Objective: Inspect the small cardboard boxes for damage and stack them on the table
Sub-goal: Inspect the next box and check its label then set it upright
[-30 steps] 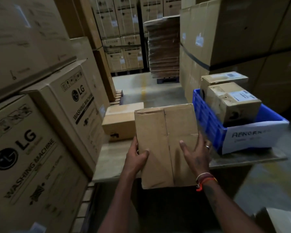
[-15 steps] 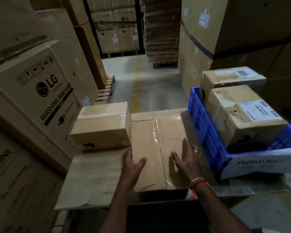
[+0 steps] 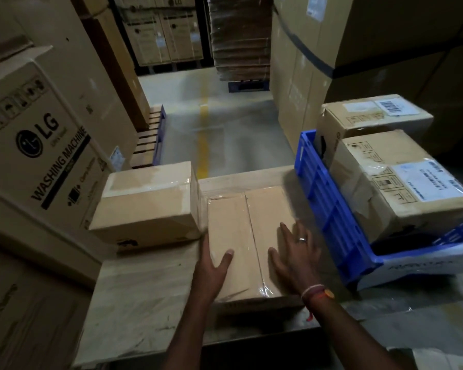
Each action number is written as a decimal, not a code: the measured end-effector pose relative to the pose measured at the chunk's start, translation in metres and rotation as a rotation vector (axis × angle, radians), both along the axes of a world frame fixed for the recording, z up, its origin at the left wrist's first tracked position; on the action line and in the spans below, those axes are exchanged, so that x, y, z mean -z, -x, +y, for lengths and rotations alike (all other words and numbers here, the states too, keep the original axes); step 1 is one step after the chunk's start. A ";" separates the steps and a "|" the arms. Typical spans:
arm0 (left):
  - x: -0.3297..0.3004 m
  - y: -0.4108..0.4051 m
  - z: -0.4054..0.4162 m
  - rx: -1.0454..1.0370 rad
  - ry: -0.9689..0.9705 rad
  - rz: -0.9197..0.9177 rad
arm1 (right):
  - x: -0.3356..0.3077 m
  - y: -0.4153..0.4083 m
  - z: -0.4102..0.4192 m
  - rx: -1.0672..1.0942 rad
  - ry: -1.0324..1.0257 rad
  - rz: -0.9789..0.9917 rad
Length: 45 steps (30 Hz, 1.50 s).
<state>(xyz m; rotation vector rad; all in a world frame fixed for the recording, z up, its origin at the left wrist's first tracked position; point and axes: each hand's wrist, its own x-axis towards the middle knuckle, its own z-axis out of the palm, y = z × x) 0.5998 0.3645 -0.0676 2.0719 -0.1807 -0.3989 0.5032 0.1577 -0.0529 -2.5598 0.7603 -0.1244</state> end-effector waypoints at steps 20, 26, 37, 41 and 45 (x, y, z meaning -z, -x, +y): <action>-0.010 -0.006 -0.053 0.208 -0.631 -0.639 | -0.006 -0.033 0.006 -0.307 0.219 0.006; 0.009 -0.015 -0.055 0.237 -0.627 -0.604 | 0.008 -0.044 -0.001 -0.328 0.299 0.080; 0.000 -0.011 -0.052 -0.068 -0.469 -0.410 | 0.001 -0.013 -0.025 0.023 -0.117 0.113; -0.003 -0.015 -0.050 -0.147 -0.386 -0.353 | -0.013 0.022 -0.022 0.166 -0.892 -0.069; -0.010 -0.014 -0.041 -0.165 -0.330 -0.377 | -0.033 0.035 -0.016 0.147 -1.094 -0.170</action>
